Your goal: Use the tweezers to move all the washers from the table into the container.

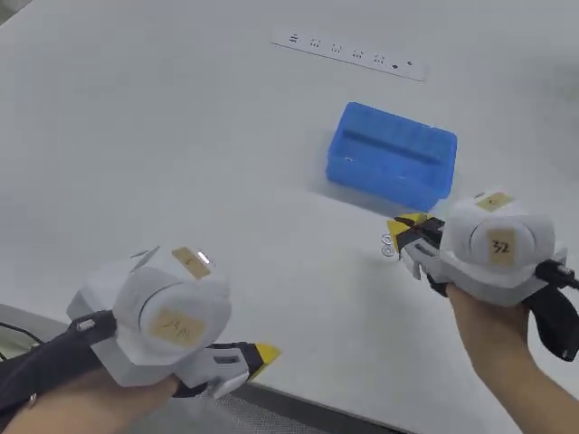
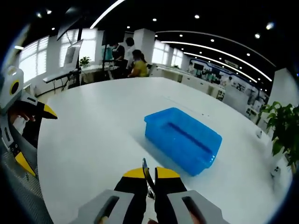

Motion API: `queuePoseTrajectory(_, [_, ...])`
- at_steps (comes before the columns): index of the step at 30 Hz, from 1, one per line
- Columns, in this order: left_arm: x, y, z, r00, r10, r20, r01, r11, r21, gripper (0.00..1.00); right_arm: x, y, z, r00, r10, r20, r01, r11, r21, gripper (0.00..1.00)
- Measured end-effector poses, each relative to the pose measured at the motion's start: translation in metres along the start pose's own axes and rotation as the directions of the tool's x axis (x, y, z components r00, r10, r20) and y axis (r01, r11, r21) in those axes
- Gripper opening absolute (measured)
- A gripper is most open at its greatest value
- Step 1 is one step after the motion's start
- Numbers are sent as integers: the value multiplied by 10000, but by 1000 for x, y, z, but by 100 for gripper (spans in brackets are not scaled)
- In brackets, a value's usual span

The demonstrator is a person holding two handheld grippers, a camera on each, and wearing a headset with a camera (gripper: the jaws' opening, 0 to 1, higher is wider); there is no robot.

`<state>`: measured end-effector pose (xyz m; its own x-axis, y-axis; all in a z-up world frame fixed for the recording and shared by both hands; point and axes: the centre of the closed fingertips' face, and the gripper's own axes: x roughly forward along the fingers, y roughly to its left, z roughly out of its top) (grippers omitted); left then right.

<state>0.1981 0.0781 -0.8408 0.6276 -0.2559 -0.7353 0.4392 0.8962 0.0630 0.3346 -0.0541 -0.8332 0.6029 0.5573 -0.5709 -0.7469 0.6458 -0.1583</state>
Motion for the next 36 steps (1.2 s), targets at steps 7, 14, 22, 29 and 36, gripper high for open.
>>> queuePoseTrajectory(7, [-1,1,0,10000,64,39,-64,10000,19,96,0,-8,-1,9995,-296,63,294,9991,309,1])
queuePoseTrajectory(14, [-1,2,1,9999,90,94,-90,10000,-2,96,-5,-15,-7,9998,-162,-123,173,9954,944,1])
queuePoseTrajectory(22, [0,1,1,10000,59,62,-59,10000,32,96,-7,-28,-11,9999,75,-94,-36,9344,3563,2])
queuePoseTrajectory(29, [0,1,0,10000,44,15,-44,10000,15,96,1,-33,6,9997,-121,228,34,9375,3479,3])
queuePoseTrajectory(36, [0,1,-1,10000,51,-50,-51,10000,14,96,9,-33,4,9999,-94,61,69,9443,3291,3])
